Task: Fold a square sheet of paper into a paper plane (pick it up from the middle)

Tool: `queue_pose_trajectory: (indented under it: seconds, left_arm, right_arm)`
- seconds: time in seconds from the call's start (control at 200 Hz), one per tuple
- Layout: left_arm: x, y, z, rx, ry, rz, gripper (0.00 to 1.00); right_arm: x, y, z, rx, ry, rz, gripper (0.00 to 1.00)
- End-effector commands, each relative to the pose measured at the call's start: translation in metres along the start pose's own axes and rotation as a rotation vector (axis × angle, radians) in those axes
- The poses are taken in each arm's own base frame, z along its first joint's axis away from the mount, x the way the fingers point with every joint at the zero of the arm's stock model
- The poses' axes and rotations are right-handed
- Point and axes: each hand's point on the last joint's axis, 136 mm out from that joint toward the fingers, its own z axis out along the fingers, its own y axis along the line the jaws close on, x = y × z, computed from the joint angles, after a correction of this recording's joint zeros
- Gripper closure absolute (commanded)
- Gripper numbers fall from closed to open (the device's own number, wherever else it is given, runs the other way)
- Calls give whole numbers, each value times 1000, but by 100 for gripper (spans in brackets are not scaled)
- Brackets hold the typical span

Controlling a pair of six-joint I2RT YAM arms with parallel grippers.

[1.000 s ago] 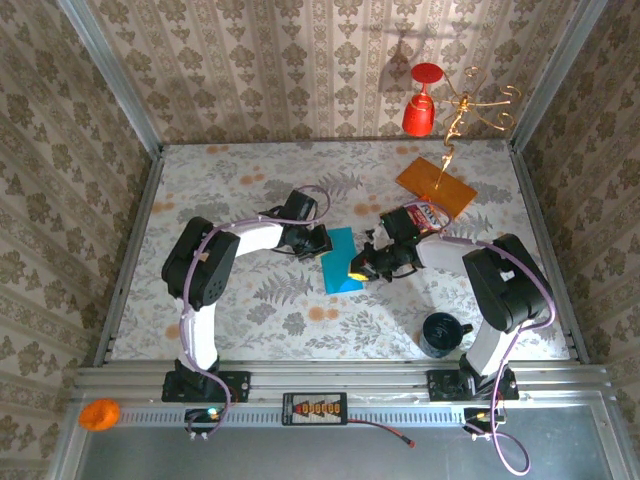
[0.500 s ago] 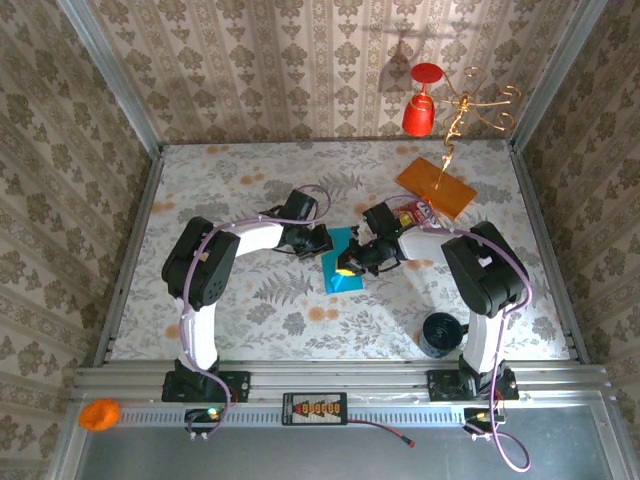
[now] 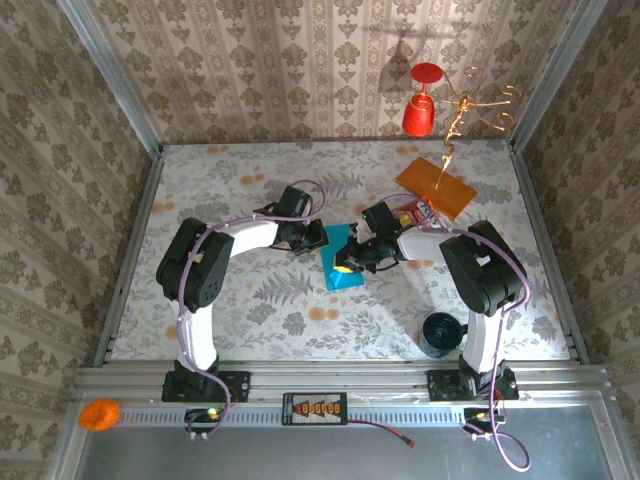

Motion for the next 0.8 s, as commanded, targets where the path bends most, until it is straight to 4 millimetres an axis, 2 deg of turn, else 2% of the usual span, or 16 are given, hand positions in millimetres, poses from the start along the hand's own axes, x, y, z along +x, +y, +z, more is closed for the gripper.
queue_pose_trajectory:
  seconds: [0.0, 0.795]
  left_arm:
    - [8, 12, 11, -33, 35, 6, 91]
    - [16, 23, 19, -59, 65, 1, 92]
  right_arm:
    - [-1, 6, 5, -34, 5, 3, 95]
    - [-20, -7, 14, -14, -94, 77, 95]
